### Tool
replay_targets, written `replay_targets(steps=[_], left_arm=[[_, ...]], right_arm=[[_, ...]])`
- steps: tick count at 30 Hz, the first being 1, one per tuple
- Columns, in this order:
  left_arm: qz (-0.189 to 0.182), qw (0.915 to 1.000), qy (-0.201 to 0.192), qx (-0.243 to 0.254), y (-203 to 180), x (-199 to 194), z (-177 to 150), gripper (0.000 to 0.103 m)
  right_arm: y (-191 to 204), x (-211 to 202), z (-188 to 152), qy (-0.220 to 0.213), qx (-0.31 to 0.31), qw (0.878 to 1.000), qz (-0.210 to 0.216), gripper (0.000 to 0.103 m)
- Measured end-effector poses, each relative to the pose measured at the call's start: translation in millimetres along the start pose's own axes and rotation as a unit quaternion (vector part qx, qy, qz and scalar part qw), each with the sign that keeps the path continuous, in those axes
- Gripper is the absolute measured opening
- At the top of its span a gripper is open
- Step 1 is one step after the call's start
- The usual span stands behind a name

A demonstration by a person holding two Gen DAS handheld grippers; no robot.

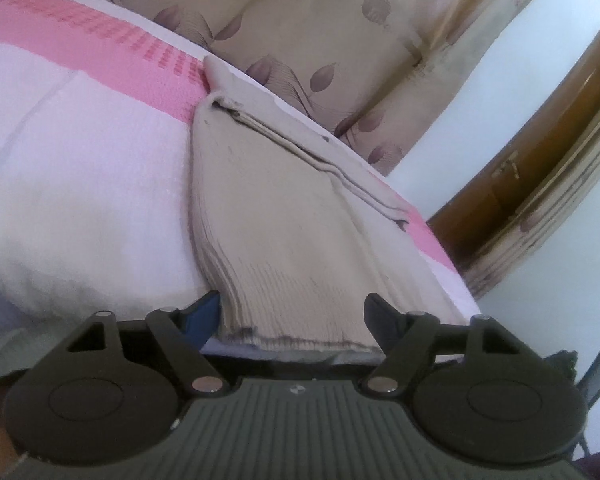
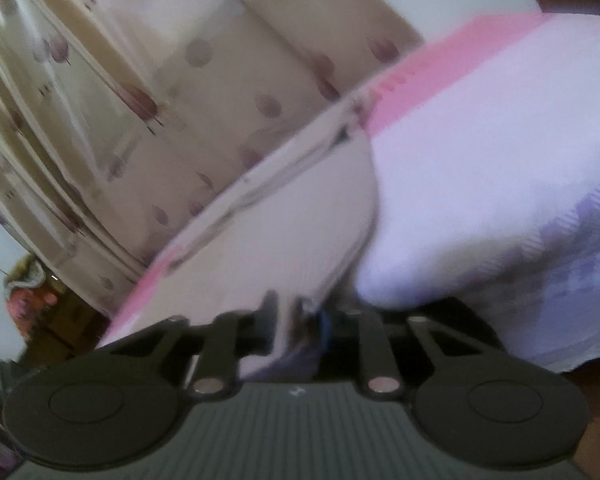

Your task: Fold small clothes

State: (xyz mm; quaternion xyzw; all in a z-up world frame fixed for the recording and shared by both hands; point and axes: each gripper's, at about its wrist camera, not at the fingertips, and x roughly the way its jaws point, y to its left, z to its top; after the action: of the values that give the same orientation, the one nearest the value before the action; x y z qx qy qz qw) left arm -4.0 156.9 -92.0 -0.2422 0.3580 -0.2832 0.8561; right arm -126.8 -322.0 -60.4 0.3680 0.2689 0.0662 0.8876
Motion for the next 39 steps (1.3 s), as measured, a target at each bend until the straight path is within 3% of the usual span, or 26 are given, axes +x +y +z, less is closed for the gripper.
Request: replay_targets(steps=[2,4,11,13,15,16,20,24,26,28,30,32,33,35,36,39], left_arm=[[-0.007,1.0,0.0,0.001,-0.8,1.7,-0.4,0.084],[-0.021,0.9997,0.007,-0.006,-0.5,4.2,0.2,0.103],[-0.013,0.9998,0.003,0.013,-10.5,10.7,0.2,0.1],[-0.009,0.9999,0.004,0.015,-12.3,13.1,0.4,0.084],[0.002,0.9997,0.022,0.005,-13.3,20.5,1.8,0.037],[0.006,0.9995,0.03,0.002,-12.9,24.6,2.2,0.026],[0.003,0.9997,0.025,-0.008,-11.3,32.0,1.9,0.025],[-0.012,0.9995,0.024,-0.014,-9.8,35.5,1.4,0.026],[-0.018,0.9994,0.022,-0.022,-6.5,36.8,0.8,0.031],[-0.038,0.9984,0.021,-0.036,-1.8,37.8,2.3,0.047],[-0.052,0.9971,0.018,-0.053,0.9,38.1,2.5,0.055],[-0.055,0.9968,0.017,-0.055,-0.1,39.2,3.0,0.056],[-0.052,0.9973,0.017,-0.049,-2.1,39.5,3.0,0.054],[-0.031,0.999,0.017,-0.026,-9.1,40.4,2.8,0.034],[-0.012,0.9996,0.02,-0.013,-13.2,42.0,2.5,0.002],[0.01,0.9997,0.017,-0.01,-17.6,44.0,0.0,0.003]], right_arm=[[-0.7,2.4,3.5,-0.001,0.007,1.0,0.003,0.02],[-0.1,8.1,6.4,0.005,-0.001,1.0,-0.006,0.02],[-11.4,20.1,6.1,0.021,0.045,0.999,0.005,0.023],[-14.3,21.5,4.8,0.017,0.061,0.998,0.011,0.023],[-9.8,22.6,4.9,0.016,0.05,0.999,0.006,0.023],[-7.4,23.7,4.8,0.016,0.045,0.999,0.007,0.023],[-11.5,29.8,3.8,0.016,0.068,0.998,0.009,0.021],[-20.2,30.1,0.0,0.008,0.104,0.994,0.01,0.011],[-25.2,30.0,-2.2,0.004,0.119,0.993,0.018,0.009],[-29.6,30.4,-3.0,0.003,0.131,0.991,0.028,0.009],[-36.1,30.4,-4.0,0.001,0.155,0.987,0.039,0.009],[-37.6,30.9,-3.3,0.003,0.16,0.986,0.041,0.01],[-37.5,31.4,-3.0,0.003,0.163,0.986,0.041,0.01],[-36.9,32.2,-2.9,0.004,0.168,0.985,0.042,0.01],[-35.1,32.3,-2.6,0.003,0.164,0.986,0.039,0.01],[-24.6,33.8,-1.3,0.002,0.137,0.99,0.019,0.009]])
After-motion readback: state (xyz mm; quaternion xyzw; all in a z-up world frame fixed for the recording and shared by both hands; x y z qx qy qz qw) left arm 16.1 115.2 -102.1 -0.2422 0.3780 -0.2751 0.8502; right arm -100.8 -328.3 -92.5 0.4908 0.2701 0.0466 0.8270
